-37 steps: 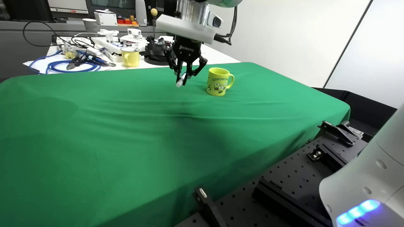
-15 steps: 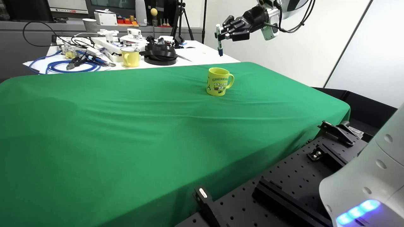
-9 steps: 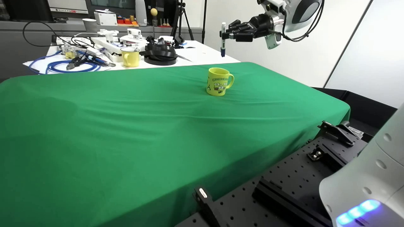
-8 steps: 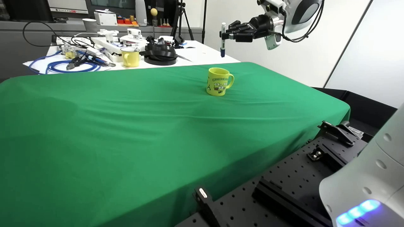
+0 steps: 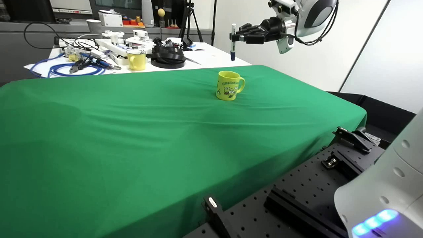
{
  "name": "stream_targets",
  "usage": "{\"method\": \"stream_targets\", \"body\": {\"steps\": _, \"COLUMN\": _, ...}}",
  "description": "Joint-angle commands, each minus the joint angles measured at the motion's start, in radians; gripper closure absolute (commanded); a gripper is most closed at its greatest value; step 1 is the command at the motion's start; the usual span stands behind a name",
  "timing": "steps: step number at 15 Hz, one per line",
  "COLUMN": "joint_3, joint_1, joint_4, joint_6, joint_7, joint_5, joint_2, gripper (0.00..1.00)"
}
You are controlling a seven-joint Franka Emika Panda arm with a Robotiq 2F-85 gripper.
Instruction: Place the marker inside the mug
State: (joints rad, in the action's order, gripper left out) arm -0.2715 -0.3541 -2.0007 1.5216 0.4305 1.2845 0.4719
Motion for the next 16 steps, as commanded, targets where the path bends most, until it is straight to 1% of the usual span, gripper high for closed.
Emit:
{"method": "stream_targets", "body": {"steps": 1, "joint_3": -0.011, "joint_1": 0.003, "joint_4": 0.042, "joint_6": -0.030, "joint_7": 0.064, "joint_5": 0.009, "joint_2": 0.025, "gripper": 0.95}}
{"method": "stream_targets", "body": {"steps": 3, "joint_3": -0.012, "joint_1": 0.003, "joint_4": 0.046, "joint_6": -0.037, "joint_7": 0.075, "joint_5": -0.001, "joint_2": 0.026, "gripper": 0.95}}
{"method": "stream_targets", "body": {"steps": 5, "joint_3": -0.012, "joint_1": -0.004, "joint_4": 0.059, "joint_6": -0.082, "joint_7": 0.053, "joint_5": -0.037, "joint_2": 0.034, "gripper": 0.95}}
{"method": "stream_targets", "body": {"steps": 6, "joint_3": -0.016, "joint_1": 0.010, "joint_4": 0.014, "joint_6": -0.035, "joint_7": 0.025, "joint_5": -0.011, "joint_2": 0.010, "gripper": 0.95}}
{"method": "stream_targets", "body": {"steps": 7, "joint_3": -0.016, "joint_1": 0.010, "joint_4": 0.015, "joint_6": -0.040, "joint_7": 0.022, "joint_5": -0.010, "joint_2": 0.012, "gripper": 0.81}}
{"method": "stream_targets", "body": {"steps": 16, "joint_3": -0.018, "joint_1": 0.012, "joint_4": 0.012, "joint_6": -0.038, "joint_7": 0.018, "joint_5": -0.010, "joint_2": 0.013, "gripper": 0.81}}
